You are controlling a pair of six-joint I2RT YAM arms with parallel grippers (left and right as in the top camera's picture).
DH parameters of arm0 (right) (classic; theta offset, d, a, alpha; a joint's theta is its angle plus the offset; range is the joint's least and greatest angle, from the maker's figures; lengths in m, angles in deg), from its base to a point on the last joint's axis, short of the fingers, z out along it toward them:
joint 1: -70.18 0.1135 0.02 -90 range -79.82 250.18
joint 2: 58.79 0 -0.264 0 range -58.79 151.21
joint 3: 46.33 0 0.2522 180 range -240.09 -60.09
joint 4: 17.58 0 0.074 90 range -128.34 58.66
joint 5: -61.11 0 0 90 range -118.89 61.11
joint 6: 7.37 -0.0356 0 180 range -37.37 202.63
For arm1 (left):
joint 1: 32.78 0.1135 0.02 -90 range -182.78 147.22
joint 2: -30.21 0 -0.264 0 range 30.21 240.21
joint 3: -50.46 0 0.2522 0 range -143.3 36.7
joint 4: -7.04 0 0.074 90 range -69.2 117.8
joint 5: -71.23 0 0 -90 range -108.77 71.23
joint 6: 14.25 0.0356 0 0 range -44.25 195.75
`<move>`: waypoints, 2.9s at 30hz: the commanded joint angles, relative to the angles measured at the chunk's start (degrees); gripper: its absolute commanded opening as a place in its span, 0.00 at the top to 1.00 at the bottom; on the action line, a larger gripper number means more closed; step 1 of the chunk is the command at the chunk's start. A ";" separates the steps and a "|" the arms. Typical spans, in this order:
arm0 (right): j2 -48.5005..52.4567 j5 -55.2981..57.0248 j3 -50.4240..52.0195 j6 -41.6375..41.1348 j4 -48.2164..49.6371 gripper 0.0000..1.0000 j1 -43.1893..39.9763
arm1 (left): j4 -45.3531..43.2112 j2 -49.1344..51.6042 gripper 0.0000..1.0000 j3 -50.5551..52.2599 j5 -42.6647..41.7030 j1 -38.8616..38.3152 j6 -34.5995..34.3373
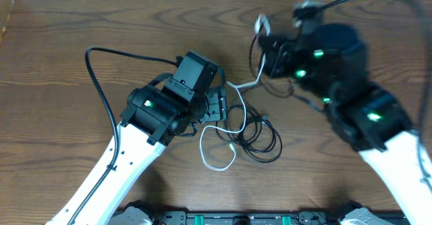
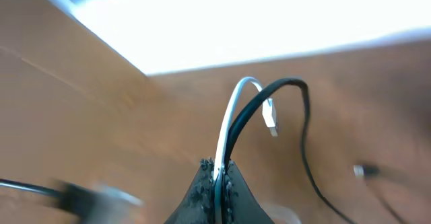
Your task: Untangle cables
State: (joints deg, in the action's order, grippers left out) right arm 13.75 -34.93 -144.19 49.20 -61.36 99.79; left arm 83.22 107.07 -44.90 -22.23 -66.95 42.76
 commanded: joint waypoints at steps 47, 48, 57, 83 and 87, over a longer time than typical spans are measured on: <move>19.21 -0.59 -6.75 10.80 -38.53 0.01 1.42 | 1.62 0.63 0.26 0.00 0.76 0.13 0.17; 19.74 -0.57 -6.60 10.82 -38.42 0.01 1.73 | 1.60 0.63 0.25 0.00 0.76 0.13 0.17; 28.57 1.64 -5.07 11.26 -36.98 0.22 4.11 | 1.57 0.63 0.25 0.00 0.76 0.13 0.17; 42.60 2.64 -5.05 19.78 -31.34 0.60 4.26 | 1.20 0.63 0.25 0.02 1.42 0.13 0.17; 42.60 2.71 -5.03 19.80 -29.46 0.74 4.24 | 1.18 0.63 0.25 0.02 1.42 0.13 0.17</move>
State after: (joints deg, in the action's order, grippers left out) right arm 56.02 -32.83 -149.43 68.65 -91.44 103.85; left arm 84.40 107.35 -44.90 -21.77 -66.95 42.78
